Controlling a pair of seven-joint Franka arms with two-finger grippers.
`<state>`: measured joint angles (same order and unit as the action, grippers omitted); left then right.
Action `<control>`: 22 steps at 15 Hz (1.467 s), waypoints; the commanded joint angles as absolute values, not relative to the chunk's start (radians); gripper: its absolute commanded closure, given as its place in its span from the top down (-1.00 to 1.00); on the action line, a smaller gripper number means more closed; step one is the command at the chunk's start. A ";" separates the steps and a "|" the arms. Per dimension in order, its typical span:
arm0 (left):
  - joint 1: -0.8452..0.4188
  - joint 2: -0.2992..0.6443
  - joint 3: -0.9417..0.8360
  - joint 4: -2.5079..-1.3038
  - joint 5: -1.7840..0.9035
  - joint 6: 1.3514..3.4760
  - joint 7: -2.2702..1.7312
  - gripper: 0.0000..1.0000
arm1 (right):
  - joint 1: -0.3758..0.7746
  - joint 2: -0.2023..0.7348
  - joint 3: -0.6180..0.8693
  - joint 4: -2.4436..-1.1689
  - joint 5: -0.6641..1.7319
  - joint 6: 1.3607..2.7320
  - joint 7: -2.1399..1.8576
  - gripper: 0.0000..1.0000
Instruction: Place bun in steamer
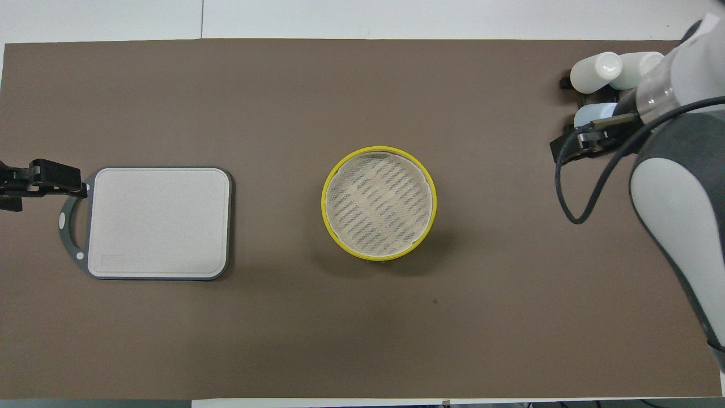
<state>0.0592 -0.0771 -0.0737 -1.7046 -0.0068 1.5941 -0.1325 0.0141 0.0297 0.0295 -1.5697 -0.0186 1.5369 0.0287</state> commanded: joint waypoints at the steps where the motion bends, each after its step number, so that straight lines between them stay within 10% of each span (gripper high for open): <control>1: 0.067 -0.092 -0.075 -1.710 -0.015 1.583 -0.126 1.00 | -0.035 -0.021 0.046 -1.640 -0.018 1.577 0.012 1.00; 22: 0.067 -0.092 -0.075 -1.710 -0.015 1.583 -0.126 1.00 | -0.098 -0.014 0.046 -1.634 0.002 1.603 0.014 1.00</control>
<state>0.0592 -0.0771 -0.0737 -1.7046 -0.0068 1.5941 -0.1326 -0.0781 0.0038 0.0326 -1.6118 -0.0141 1.5875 0.0286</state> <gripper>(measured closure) 0.000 0.000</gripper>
